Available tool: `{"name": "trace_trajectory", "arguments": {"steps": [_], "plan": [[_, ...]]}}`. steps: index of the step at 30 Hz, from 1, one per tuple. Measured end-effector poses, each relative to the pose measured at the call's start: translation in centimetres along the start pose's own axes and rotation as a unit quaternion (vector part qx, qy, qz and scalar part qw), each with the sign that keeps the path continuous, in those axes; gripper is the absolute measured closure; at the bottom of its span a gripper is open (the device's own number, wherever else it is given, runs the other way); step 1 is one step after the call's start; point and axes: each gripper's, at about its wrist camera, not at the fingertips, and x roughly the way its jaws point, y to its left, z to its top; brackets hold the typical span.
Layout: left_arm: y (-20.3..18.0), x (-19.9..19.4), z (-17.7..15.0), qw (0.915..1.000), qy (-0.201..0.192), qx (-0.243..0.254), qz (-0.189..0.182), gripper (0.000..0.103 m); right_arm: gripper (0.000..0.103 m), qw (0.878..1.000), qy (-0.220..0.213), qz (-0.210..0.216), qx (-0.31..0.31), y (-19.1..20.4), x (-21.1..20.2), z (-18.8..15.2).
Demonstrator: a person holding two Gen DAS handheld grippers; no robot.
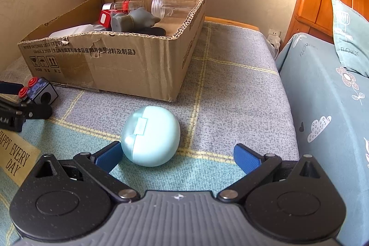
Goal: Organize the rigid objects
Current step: 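Close the right gripper on the pale blue case while the left gripper grasps the cube toy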
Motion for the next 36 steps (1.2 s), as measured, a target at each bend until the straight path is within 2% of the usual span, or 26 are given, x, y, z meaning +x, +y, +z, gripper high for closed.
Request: {"name": "trace_trajectory", "arguments": {"steps": [2,6,8,10,13,17,21,24,30,32,34,36], "plan": [[-0.3,0.0,0.0,1.0000,-0.003,0.001,-0.004,0.005,0.000,1.000,-0.001,0.000,0.000,0.0,0.0,0.0],[-1.0,-0.5,0.2,0.9997,-0.016,0.014,-0.013,0.033,0.000,1.000,-0.001,0.001,-0.002,0.0,-0.1,0.0],[-1.0,-0.5,0.3,0.9997,-0.017,0.013,-0.013,0.036,0.000,1.000,-0.001,0.003,-0.003,0.0,-0.1,0.0],[-0.9,-0.6,0.3,0.9997,-0.019,0.009,-0.009,0.045,0.000,1.000,0.000,0.008,-0.007,0.0,-0.1,0.0],[-0.9,-0.6,0.4,0.9997,-0.019,0.008,-0.008,0.046,0.002,0.999,-0.004,0.023,-0.022,0.5,-0.3,0.0],[-0.9,-0.5,0.4,0.9998,-0.019,0.006,-0.006,0.046,0.021,0.997,-0.028,0.041,-0.055,2.0,-0.6,0.0],[-0.9,-0.6,0.3,0.9997,-0.021,0.004,-0.007,0.046,0.026,0.997,-0.032,0.045,-0.060,2.6,-0.3,0.4],[-0.9,-0.5,0.4,0.9998,-0.020,0.003,-0.007,0.046,0.038,0.998,-0.033,0.040,-0.045,2.2,-0.2,0.7],[-0.9,-0.5,0.4,0.9998,-0.019,0.004,-0.007,0.047,0.038,0.998,-0.030,0.032,-0.049,2.4,-0.3,0.9],[-1.0,-0.5,0.5,0.9998,-0.019,0.007,-0.004,0.049,0.039,0.998,-0.031,0.030,-0.049,2.4,-0.3,1.0],[-1.1,-0.5,0.6,0.9998,-0.016,0.008,-0.004,0.053,0.045,0.998,-0.036,0.018,-0.052,2.5,-0.4,0.9],[-1.2,-0.6,0.7,0.9999,-0.012,0.011,-0.005,0.053,0.045,0.998,-0.032,0.013,-0.053,2.6,-0.5,1.0]]}}
